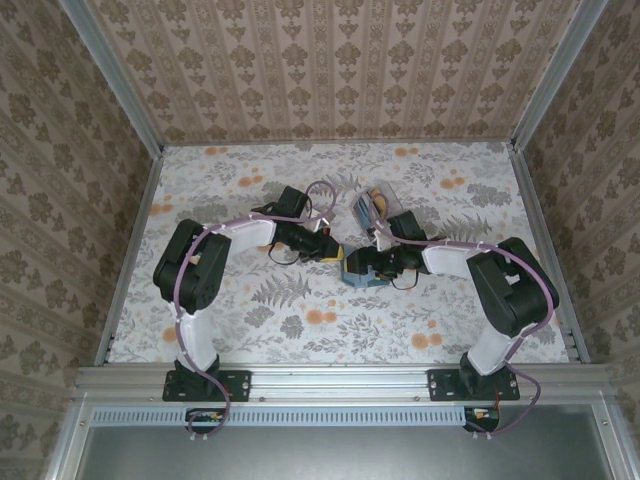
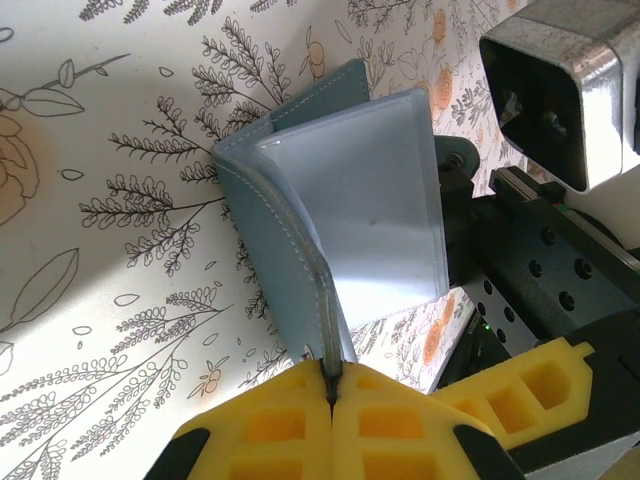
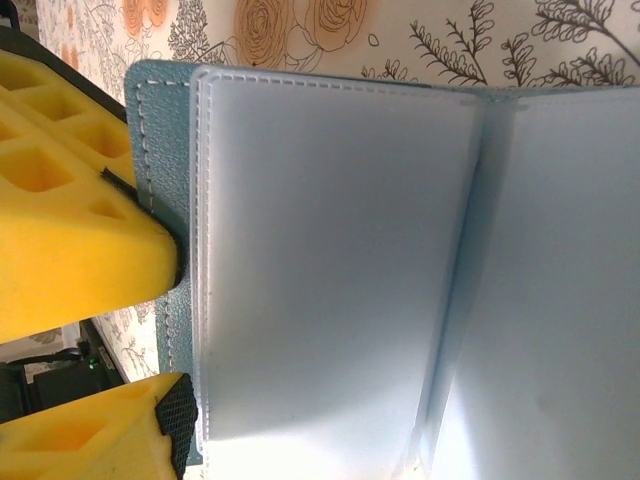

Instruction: Put the credit cards into the card holder

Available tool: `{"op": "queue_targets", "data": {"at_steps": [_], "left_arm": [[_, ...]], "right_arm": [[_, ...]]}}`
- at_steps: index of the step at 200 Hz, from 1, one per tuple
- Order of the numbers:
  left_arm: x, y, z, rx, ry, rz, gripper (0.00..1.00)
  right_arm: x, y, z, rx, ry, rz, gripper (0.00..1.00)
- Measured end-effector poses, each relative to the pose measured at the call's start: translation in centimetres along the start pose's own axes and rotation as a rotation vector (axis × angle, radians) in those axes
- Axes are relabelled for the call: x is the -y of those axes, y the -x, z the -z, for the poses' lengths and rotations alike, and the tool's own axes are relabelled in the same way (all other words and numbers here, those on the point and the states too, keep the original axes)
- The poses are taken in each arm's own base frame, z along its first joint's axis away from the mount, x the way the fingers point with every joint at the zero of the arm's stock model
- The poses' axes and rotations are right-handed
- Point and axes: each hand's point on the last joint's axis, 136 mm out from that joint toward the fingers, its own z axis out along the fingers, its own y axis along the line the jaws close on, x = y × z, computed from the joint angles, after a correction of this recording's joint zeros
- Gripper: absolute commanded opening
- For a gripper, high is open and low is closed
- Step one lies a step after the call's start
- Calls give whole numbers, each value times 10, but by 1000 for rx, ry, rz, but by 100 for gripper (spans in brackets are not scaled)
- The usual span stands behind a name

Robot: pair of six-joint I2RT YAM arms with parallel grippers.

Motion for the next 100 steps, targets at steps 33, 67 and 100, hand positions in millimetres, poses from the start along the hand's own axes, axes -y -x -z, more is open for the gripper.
{"op": "queue_targets", "data": {"at_steps": [33, 67, 100], "left_arm": [[0, 0, 0, 1, 0, 1, 0], [0, 0, 0, 1, 1, 1, 0], [-1, 0, 0, -1, 1, 3, 0]], "right_arm": [[2, 0, -2, -13, -9, -6, 69], [6, 0, -3, -24, -29, -9, 62], [5, 0, -3, -26, -26, -6, 71]]}}
